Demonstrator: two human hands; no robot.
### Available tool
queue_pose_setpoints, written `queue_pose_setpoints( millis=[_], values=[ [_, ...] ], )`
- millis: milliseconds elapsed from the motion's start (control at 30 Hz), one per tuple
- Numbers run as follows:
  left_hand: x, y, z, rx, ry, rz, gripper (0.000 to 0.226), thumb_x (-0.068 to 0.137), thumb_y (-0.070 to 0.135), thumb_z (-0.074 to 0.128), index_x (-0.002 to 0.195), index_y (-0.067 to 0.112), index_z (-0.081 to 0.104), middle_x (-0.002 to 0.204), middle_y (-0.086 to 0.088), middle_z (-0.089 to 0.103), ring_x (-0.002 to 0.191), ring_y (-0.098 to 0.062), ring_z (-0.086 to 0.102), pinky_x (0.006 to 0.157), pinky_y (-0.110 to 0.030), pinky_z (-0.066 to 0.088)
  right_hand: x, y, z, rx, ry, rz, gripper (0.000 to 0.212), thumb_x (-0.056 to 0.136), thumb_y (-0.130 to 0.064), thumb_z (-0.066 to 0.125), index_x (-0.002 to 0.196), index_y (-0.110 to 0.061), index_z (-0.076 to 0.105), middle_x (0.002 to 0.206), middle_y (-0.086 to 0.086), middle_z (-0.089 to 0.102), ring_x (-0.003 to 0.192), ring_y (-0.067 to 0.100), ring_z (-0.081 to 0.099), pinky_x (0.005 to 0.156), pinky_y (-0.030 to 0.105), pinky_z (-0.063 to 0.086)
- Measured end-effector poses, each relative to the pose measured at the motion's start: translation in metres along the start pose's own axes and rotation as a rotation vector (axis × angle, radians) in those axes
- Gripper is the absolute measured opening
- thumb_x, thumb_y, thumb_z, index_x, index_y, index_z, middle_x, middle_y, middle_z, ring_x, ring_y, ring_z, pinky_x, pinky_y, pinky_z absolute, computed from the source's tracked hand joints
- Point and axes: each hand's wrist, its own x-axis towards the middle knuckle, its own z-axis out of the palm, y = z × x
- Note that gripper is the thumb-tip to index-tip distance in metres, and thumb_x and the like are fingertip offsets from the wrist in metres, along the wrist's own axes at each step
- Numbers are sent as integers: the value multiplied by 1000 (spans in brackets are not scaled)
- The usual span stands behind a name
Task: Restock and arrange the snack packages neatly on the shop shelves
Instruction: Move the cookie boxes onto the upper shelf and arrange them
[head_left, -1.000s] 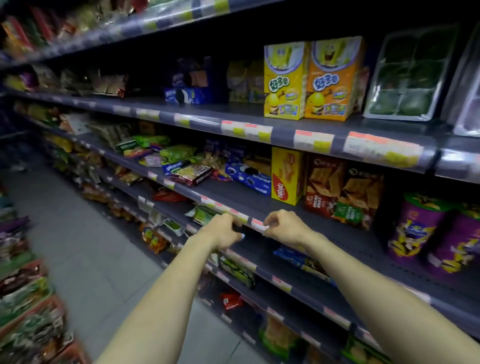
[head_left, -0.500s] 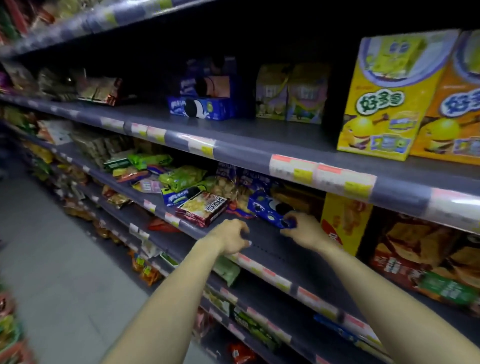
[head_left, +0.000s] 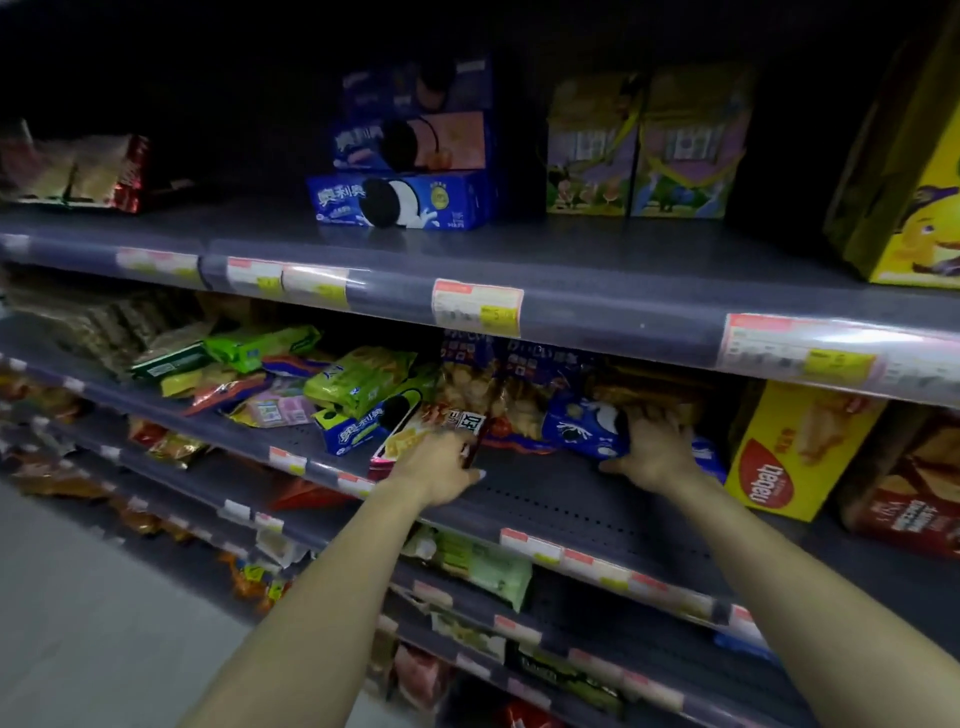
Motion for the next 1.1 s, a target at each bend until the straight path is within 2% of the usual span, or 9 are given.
queue_pose_setpoints(
  millis=[67,167,333,433,500,633,833,1000,1100],
  values=[
    [5,-14,-4,33,63,51,53,89,35,62,138,18,48,128,-12,59,116,-30,55,91,-31,45,0,-9,1,-21,3,17,79,72,-43,76,138,-17,41,142,11,37,131,32,31,104,40,28],
    [12,-35,-8,84,87,69,56,87,38,62,138,21,47,138,-13,47,123,-33,47,97,-40,45,-3,-26,6,-56,-19,43,70,73,-42,77,132,-16,50,139,13,39,128,33,35,103,40,30],
    [23,-60,-11,127,-43,-29,82,80,63,60,148,30,29,149,-12,27,135,-39,28,109,-51,32,-15,-50,15,9,23,19,73,71,-40,79,135,-23,48,137,11,42,125,33,41,102,39,33],
    [31,-67,-8,69,-130,-57,94,73,71,60,150,36,19,158,-6,10,142,-41,14,113,-56,25,-20,-63,16,59,50,14,77,71,-41,79,138,-25,45,136,11,41,126,33,40,103,39,33],
    [35,-69,-8,13,-173,-90,102,70,73,62,151,34,14,160,-8,2,144,-41,11,114,-54,24,-23,-69,14,84,67,14,78,70,-42,79,138,-24,45,136,11,44,125,34,41,102,38,35],
    [37,-69,-10,-29,-172,-118,114,66,73,67,152,24,10,157,-16,12,139,-40,28,111,-48,31,-30,-75,9,122,96,32,79,69,-44,80,137,-22,46,134,10,52,122,33,45,98,39,41],
    [35,-77,-4,-112,-55,-73,112,60,71,73,147,22,22,144,-15,32,128,-37,42,103,-51,40,-35,-82,2,87,73,97,78,67,-55,77,133,-24,47,128,6,59,117,30,51,89,37,43],
    [30,-82,-6,-216,5,28,96,71,59,73,147,20,27,142,-14,41,125,-33,47,100,-44,44,-35,-91,5,100,62,106,78,65,-59,76,130,-23,49,127,7,59,117,29,50,91,39,45],
    [29,-87,-20,-228,138,20,75,81,55,65,141,18,38,134,-10,54,117,-31,55,88,-40,48,-36,-93,6,82,56,102,79,66,-59,76,130,-23,49,127,8,58,119,30,48,94,41,44]
  ],
)
